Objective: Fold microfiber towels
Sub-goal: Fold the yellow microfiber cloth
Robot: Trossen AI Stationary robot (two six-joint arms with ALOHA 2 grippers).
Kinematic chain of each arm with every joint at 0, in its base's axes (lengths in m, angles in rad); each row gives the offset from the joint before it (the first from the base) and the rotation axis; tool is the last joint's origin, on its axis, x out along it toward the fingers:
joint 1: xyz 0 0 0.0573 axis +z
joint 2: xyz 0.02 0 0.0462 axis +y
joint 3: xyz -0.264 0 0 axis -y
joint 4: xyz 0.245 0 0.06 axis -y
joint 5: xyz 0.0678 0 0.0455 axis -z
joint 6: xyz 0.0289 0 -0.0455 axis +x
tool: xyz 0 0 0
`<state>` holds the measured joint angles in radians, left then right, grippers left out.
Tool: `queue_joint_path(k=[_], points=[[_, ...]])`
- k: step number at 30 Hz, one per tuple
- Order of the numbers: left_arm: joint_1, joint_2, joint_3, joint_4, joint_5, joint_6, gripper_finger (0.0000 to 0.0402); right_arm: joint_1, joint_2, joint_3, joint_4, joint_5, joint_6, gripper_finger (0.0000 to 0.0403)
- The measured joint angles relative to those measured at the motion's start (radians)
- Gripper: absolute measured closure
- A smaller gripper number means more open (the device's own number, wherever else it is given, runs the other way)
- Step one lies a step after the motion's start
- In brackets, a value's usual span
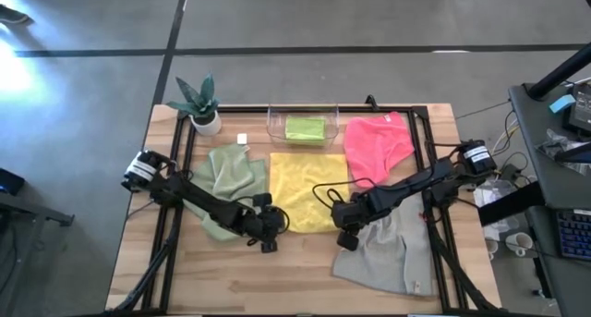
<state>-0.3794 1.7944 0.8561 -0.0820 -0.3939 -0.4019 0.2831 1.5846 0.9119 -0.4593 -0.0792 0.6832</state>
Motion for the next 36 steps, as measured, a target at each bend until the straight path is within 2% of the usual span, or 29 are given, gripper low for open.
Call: queue_joint_path(k=[3,9,15,21,24,28,33,36], points=[[0.001,-0.027,0.013,-0.041,0.046,0.001,0.0396,0.008,-0.008,0.012,-0.010,-0.007,0.007,0.0394],[-0.001,-0.106,0.073,-0.204,0.246,0.068,0.0400,0.029,-0.020,0.116,-0.121,-0.007,0.016,0.0394],[0.000,-0.170,0.170,-0.433,0.323,0.171,0.0401,0.067,-0.021,0.242,-0.209,0.002,0.064,0.0394],[-0.005,-0.202,0.265,-0.602,0.406,0.182,0.0401,0.123,-0.019,0.329,-0.223,0.028,0.181,0.0394],[-0.007,-0.225,0.282,-0.641,0.408,0.182,0.0401,0.154,-0.019,0.354,-0.225,0.057,0.243,0.0394],[0.017,-0.237,0.282,-0.641,0.368,0.175,0.0401,0.163,-0.017,0.359,-0.279,0.165,0.280,0.0394],[0.097,-0.224,0.261,-0.643,0.255,0.172,0.0401,0.119,-0.017,0.325,-0.368,0.319,0.354,0.0394],[0.165,-0.210,0.244,-0.642,0.231,0.160,0.0401,0.087,-0.016,0.292,-0.366,0.382,0.376,0.0394]])
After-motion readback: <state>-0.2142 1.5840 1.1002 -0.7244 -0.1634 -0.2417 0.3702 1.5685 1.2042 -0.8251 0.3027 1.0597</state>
